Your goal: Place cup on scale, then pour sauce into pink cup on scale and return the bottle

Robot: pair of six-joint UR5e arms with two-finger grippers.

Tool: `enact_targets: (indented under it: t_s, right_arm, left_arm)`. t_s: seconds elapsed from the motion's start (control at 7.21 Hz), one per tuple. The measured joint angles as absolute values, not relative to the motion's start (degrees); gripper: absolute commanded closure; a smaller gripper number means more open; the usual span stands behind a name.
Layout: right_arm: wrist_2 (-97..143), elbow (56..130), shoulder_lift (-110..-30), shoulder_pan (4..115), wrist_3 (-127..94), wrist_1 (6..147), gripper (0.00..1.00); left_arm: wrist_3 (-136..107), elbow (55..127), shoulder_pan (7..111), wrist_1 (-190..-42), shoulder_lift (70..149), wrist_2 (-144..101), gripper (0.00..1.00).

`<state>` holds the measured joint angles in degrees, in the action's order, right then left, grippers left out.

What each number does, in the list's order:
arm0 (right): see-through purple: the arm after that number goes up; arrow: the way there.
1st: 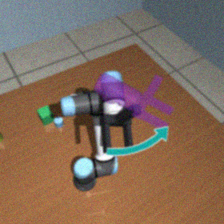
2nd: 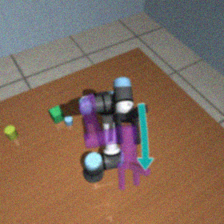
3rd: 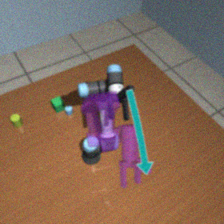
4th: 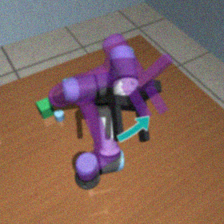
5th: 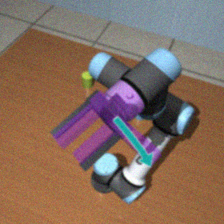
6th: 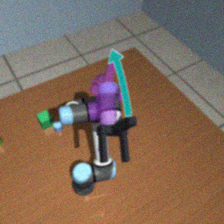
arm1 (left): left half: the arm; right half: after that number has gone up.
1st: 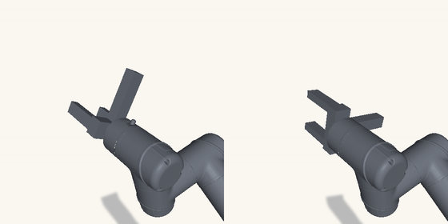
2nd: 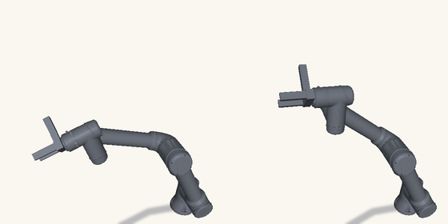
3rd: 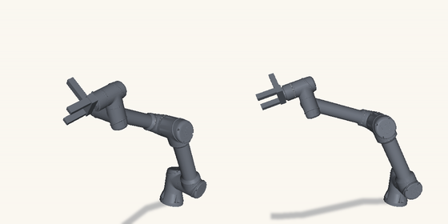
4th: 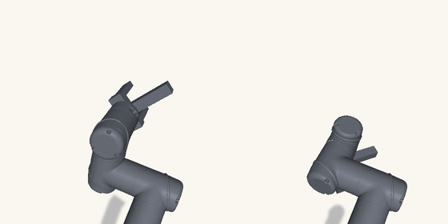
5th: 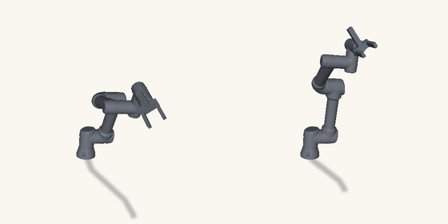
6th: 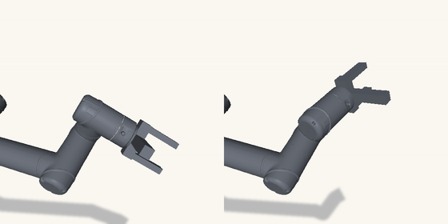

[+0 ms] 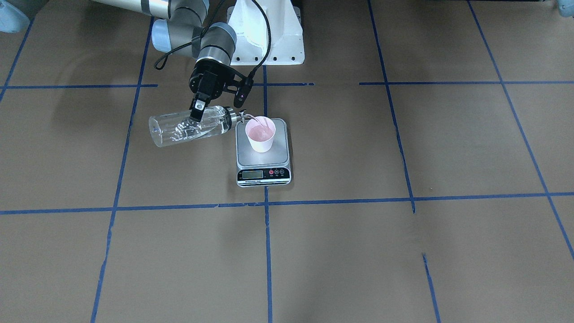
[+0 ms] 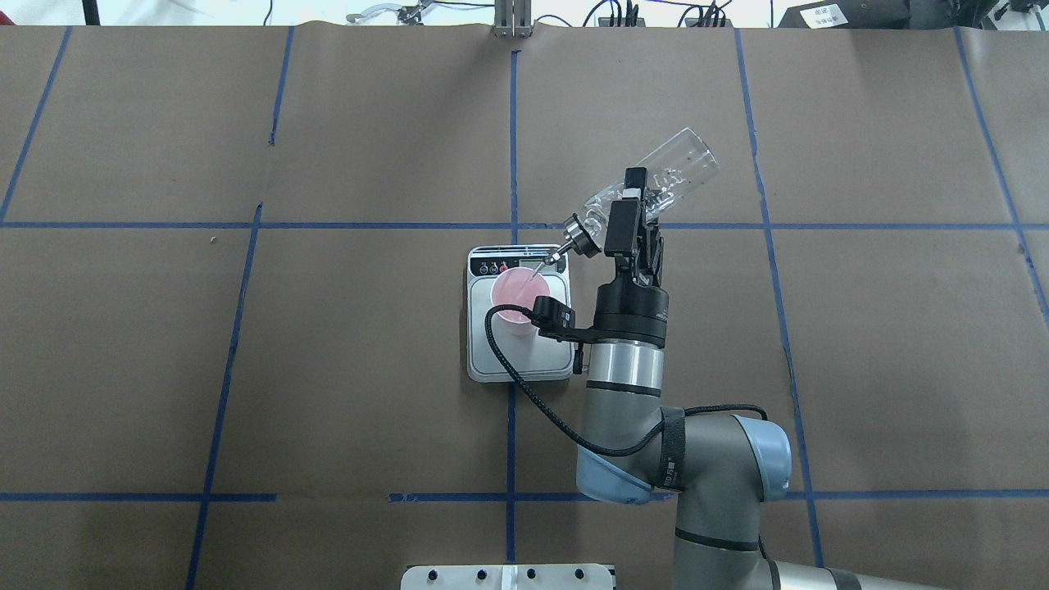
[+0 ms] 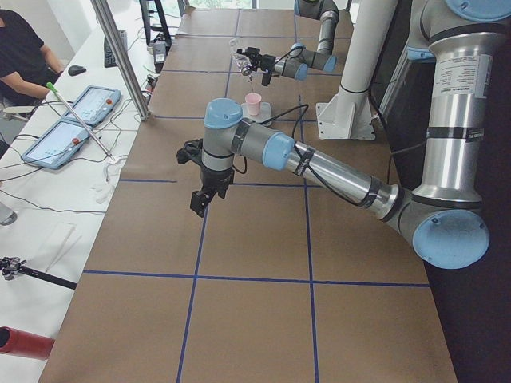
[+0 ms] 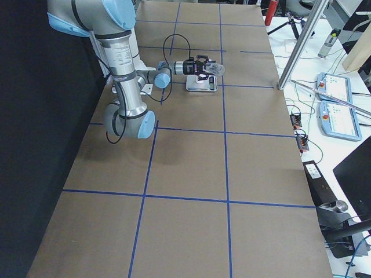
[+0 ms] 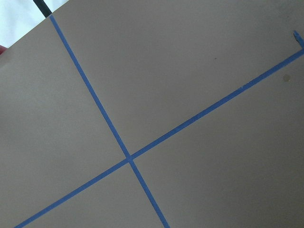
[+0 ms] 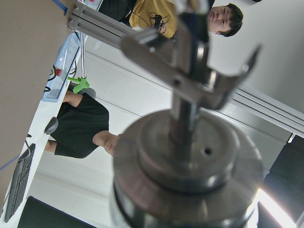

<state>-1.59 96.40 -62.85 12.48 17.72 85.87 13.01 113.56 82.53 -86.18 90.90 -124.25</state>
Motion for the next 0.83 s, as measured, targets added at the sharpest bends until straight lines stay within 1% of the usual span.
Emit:
enact_targets:
  t_s: [0.28,0.83]
  right_arm:
    - [-0.8,96.3,-63.0,12.5,17.2,85.2,1.00]
    - [4.0,96.2,-63.5,12.6,16.7,77.2,1.00]
  left_arm:
    - [13.0,113.7,82.5,-86.0,91.1,-124.3,0.00]
    - [12.9,114.0,82.6,-85.9,91.1,-124.2,0.00]
